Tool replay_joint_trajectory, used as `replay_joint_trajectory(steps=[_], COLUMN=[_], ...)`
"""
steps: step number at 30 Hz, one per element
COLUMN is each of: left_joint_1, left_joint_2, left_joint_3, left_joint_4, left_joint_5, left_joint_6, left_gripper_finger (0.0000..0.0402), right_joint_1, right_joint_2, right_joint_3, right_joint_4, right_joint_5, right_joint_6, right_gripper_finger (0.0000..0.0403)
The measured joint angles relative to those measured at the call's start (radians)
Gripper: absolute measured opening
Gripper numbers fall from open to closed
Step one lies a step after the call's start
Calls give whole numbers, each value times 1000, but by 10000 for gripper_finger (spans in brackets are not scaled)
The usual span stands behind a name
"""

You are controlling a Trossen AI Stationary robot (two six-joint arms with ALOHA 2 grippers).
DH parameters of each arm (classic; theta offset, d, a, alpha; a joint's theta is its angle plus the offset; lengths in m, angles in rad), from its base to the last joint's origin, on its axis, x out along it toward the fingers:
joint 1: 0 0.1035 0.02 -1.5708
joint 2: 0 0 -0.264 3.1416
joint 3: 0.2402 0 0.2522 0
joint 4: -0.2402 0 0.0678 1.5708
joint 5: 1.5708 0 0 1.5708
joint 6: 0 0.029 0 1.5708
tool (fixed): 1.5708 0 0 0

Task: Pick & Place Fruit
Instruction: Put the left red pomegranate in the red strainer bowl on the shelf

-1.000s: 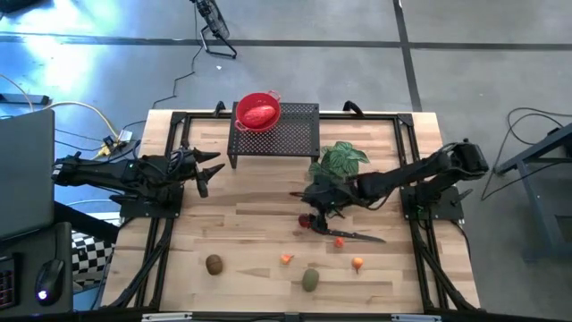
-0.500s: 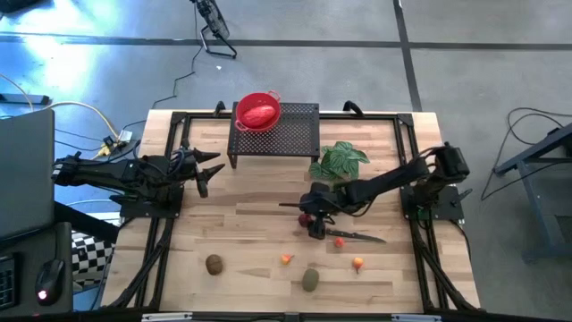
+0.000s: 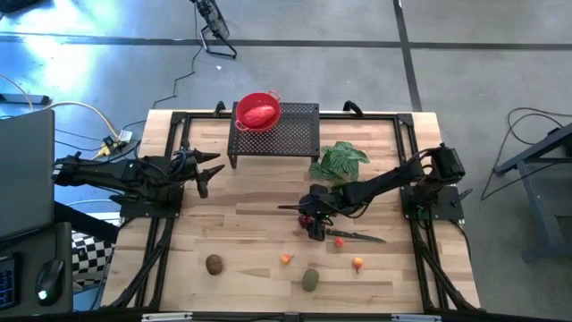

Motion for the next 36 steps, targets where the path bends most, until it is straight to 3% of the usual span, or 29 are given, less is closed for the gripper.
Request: replay_joint_trajectory(steps=[18,29,36], left_joint_1=[0,0,0], left_joint_2=[0,0,0], left_joint_3=[0,0,0], left_joint_4=[-7,-18,-17], left_joint_5=[0,0,0], left_joint_6=[0,-4,-4], left_gripper_finger=[175,175,175], right_joint_1=[0,0,0], right_joint_2=[38,38,37], right_joint_3=[0,0,0], right_joint_4=[21,10,10], right_joint_5=[-6,3,2], right_joint_6=[-3,-1,4], right_gripper_finger=[305,238,230])
